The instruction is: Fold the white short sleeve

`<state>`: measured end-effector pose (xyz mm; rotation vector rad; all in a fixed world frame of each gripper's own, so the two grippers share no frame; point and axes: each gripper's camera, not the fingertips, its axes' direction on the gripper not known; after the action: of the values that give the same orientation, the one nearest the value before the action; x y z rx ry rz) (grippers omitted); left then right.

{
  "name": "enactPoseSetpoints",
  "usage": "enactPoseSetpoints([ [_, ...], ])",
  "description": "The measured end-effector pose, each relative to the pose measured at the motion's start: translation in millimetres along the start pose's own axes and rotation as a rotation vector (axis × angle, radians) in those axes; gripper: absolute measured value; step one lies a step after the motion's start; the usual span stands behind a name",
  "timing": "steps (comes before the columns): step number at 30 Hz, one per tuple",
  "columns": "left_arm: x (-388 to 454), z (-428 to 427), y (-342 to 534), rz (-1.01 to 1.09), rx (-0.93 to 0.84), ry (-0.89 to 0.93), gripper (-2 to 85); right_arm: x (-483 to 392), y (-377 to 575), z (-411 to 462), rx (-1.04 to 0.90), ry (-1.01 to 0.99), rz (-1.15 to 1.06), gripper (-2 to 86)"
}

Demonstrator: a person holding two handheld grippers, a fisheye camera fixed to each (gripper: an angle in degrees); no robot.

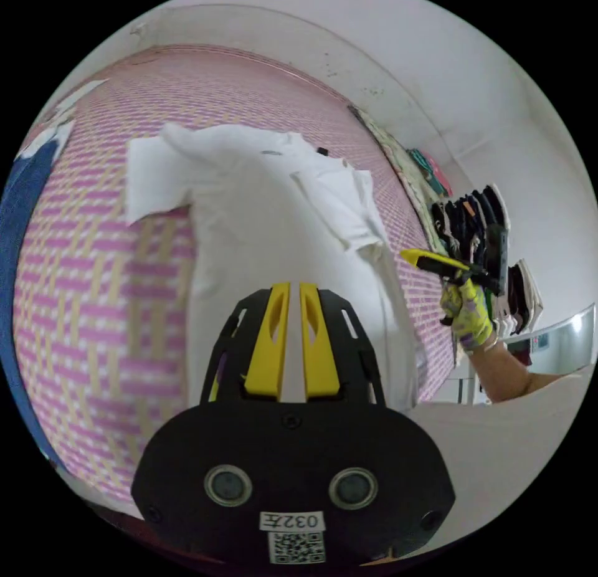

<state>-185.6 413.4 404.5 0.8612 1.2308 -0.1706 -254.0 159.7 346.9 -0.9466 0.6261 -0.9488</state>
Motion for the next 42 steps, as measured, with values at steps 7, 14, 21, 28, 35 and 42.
enactPoseSetpoints([
  [7,-66,-90,180,-0.181,-0.035,-0.132,8.3,-118,-64,39,-0.064,-0.097,-0.219,5.4],
  [14,-68,-116,240,-0.085,-0.031,-0.115,11.2,-241,-169,131,-0.188,0.025,-0.373,9.6],
  [21,-64,-131,280,-0.042,-0.02,-0.08,8.9,-287,-222,205,-0.303,0.062,-0.319,11.2],
  [28,-68,-145,301,0.022,-0.05,-0.056,4.5,-292,-239,238,-0.356,0.2,-0.257,11.5],
  [35,-73,-154,310,0.01,-0.083,-0.032,-0.6,-288,-233,241,-0.356,0.303,-0.293,2.7],
  [42,-52,-191,307,0.069,-0.055,0.003,-0.9,-255,-236,203,-0.312,0.151,-0.257,-0.6],
])
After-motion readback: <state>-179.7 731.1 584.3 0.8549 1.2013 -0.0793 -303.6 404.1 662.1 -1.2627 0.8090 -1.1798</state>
